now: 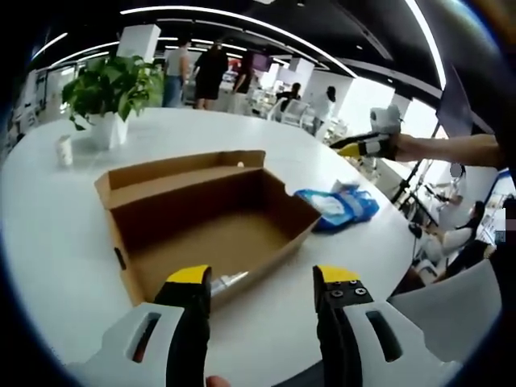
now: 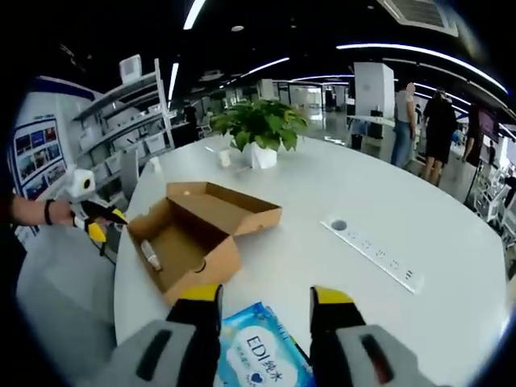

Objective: Operate the shoe box by opening the lid, removing the specified soft item, and placing it in the target area until the item is outside and the box remains undamaged.

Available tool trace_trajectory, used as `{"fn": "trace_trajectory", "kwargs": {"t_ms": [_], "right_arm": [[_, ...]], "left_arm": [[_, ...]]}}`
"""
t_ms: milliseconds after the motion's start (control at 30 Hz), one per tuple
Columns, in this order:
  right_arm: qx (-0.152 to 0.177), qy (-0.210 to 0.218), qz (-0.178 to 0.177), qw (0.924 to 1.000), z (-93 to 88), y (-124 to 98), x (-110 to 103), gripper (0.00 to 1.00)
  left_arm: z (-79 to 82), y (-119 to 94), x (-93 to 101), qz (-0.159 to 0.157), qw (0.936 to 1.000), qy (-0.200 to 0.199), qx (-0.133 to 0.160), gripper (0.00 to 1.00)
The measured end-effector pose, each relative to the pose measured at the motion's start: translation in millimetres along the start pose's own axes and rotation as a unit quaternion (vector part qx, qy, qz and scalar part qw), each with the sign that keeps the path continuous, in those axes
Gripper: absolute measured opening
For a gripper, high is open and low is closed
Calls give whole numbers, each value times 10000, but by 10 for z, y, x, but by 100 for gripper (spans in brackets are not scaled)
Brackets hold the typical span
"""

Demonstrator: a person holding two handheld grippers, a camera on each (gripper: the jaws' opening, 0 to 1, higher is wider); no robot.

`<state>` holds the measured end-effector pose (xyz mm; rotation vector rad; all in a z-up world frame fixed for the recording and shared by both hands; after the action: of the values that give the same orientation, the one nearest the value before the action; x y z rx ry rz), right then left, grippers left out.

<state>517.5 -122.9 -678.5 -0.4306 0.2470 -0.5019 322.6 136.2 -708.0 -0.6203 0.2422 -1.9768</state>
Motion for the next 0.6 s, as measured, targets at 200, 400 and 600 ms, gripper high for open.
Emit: {"fn": "trace_trajectory", "kwargs": {"t_ms": [200, 400, 600], "right_arm": [[132, 5, 68, 9999, 94, 52, -136, 41], [208, -31, 138, 9997, 145, 111, -317, 41], [315, 40, 265, 9991, 190, 158, -497, 41]], "left_arm": [[8, 9, 37, -56, 10000, 9, 8, 51], [15, 20, 64, -110, 9999, 8, 19, 51], [48, 13, 89, -151, 9999, -15, 80, 51]]}}
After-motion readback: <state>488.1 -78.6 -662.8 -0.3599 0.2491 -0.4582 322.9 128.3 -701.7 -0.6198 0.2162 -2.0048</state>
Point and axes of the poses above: the point that each gripper's makers call its tool centre point, and the gripper's own axes: y roughly forward along the fingers, x roughly to its right, z roughly out of its top, the point moved 1 cm from there along -y, roughly backward along the fingers, and after that the axes turned 9 degrees about x, right-handed, at the moved point
